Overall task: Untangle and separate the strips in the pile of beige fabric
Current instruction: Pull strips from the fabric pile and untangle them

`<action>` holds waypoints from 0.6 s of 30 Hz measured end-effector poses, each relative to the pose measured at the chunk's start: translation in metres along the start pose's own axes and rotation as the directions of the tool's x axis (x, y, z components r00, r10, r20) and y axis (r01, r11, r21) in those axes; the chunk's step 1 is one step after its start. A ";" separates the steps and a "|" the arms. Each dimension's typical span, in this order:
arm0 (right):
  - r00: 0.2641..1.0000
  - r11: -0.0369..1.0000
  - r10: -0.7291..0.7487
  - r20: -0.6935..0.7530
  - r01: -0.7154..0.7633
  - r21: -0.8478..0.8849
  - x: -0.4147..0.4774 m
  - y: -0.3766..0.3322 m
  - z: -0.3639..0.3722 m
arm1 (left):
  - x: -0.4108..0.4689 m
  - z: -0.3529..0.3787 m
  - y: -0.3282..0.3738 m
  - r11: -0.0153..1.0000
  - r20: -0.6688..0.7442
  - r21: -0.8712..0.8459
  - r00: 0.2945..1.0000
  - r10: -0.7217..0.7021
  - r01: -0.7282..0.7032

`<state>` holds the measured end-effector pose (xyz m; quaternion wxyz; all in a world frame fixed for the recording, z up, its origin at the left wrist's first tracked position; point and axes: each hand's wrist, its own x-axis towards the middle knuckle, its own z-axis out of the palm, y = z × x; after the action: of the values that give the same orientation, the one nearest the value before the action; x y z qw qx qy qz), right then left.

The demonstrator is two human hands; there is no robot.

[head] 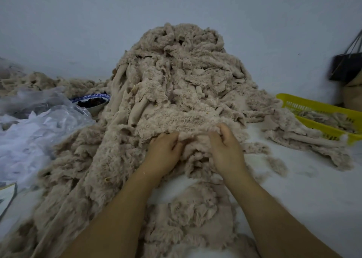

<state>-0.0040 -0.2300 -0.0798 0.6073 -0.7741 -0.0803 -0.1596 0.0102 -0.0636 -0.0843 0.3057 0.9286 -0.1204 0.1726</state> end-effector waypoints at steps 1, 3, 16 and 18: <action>0.998 0.997 0.013 -0.055 -0.008 0.082 0.000 -0.001 0.000 | 0.001 -0.002 -0.004 0.997 -0.003 -0.020 0.998 -0.069 0.069; 0.976 0.960 0.118 -0.184 -0.065 0.272 0.003 -0.004 -0.007 | 0.004 -0.005 -0.011 0.973 -0.025 -0.061 0.974 -0.225 0.223; 0.917 0.800 0.347 -0.198 -0.179 0.573 0.015 -0.004 -0.018 | -0.003 -0.011 0.000 0.996 -0.403 -0.042 0.911 -0.085 0.075; 0.939 0.822 0.299 -0.170 -0.164 0.545 0.013 -0.005 -0.016 | -0.009 -0.010 0.023 0.985 -0.392 -0.126 0.918 0.062 -0.121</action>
<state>0.0040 -0.2455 -0.0674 0.8146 -0.5575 0.0510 -0.1516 -0.0078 -0.0745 -0.0677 0.3830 0.8444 -0.1137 0.3569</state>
